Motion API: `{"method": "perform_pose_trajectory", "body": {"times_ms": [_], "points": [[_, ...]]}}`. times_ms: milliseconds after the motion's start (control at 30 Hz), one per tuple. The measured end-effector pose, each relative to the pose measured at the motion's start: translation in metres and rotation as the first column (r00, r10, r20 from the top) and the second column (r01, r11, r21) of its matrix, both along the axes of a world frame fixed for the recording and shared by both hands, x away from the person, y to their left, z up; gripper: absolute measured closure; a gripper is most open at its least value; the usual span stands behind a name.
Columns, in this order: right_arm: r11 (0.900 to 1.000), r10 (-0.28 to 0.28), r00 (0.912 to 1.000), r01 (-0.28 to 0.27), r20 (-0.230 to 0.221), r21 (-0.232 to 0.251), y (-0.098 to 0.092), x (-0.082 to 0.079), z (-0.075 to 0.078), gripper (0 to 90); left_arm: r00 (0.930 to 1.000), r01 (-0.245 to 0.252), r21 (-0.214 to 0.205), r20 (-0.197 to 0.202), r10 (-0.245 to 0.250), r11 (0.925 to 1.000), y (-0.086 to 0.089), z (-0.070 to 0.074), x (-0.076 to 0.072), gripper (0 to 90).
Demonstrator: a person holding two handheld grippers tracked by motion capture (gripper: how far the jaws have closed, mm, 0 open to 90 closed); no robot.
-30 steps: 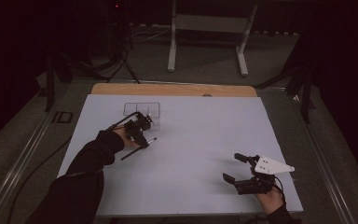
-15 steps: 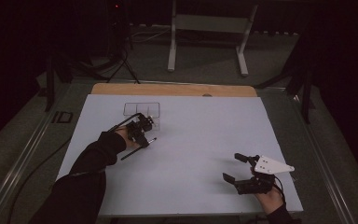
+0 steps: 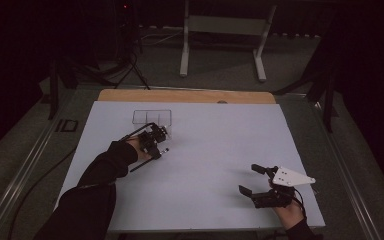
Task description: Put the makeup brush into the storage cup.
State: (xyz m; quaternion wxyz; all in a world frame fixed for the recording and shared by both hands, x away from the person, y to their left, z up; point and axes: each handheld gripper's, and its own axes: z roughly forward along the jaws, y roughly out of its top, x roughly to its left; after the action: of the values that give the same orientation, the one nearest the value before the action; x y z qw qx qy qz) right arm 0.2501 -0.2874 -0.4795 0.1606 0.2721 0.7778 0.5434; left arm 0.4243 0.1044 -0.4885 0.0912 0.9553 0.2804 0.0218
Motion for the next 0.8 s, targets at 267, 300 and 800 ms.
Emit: {"method": "perform_pose_trajectory", "body": {"times_ms": [267, 300, 800], "points": [[1.0, 0.001, 1.0, -0.001, -0.001, 0.003, 0.0, 0.0, 0.0, 13.0, 0.9996, 0.026, -0.004, 0.005, -0.026, 0.9996, 0.0, 0.0, -0.001, 83.9], [1.0, 0.001, 1.0, -0.001, -0.001, 0.002, 0.0, 0.0, 0.0, 13.0, 0.9996, 0.026, -0.005, 0.007, -0.026, 0.9996, 0.0, -0.001, -0.002, 84.0], [1.0, -0.004, 1.0, 0.004, 0.001, 0.004, 0.0, 0.0, 0.0, 13.0, 0.9978, -0.015, -0.058, 0.064, 0.019, 0.9982, 0.007, 0.022, -0.01, 85.2]]}}
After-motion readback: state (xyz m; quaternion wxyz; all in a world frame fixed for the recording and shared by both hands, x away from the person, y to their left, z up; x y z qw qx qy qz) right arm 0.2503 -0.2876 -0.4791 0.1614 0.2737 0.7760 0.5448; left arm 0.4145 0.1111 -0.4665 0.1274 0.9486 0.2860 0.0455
